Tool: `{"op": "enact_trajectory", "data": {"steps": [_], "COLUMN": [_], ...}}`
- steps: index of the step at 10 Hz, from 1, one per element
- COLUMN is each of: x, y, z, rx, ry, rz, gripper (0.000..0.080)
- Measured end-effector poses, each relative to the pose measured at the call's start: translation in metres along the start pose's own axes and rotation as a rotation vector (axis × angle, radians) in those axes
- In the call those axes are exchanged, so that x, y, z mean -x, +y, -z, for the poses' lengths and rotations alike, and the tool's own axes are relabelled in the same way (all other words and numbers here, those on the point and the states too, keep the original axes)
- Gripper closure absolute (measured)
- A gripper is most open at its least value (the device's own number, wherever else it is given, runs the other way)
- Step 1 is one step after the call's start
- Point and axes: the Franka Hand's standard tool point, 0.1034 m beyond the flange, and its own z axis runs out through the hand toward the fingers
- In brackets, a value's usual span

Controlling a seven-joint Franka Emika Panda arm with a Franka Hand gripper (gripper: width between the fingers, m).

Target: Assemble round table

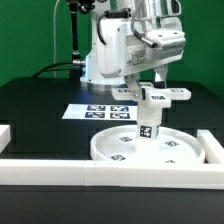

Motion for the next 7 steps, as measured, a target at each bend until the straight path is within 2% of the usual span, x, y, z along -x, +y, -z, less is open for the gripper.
{"op": "enact_trajectory", "data": {"steps": [1,2,3,5,7], "x": [0.0,0.0,0.0,0.01,0.007], "y": [0.001,0.0,-0.002,-0.004,-0.003], "z": [-0.001,0.002,0.015,0.033,0.027], "rx": [0.001,0.013,0.031,0.014,0.019], "ry": [-0.001,-0.005,-0.024,-0.061,-0.051], "rz": [0.03,0.088,0.157,0.197,0.222], "gripper": [0.0183,0.0183,0.0157,0.0151,0.0151]}}
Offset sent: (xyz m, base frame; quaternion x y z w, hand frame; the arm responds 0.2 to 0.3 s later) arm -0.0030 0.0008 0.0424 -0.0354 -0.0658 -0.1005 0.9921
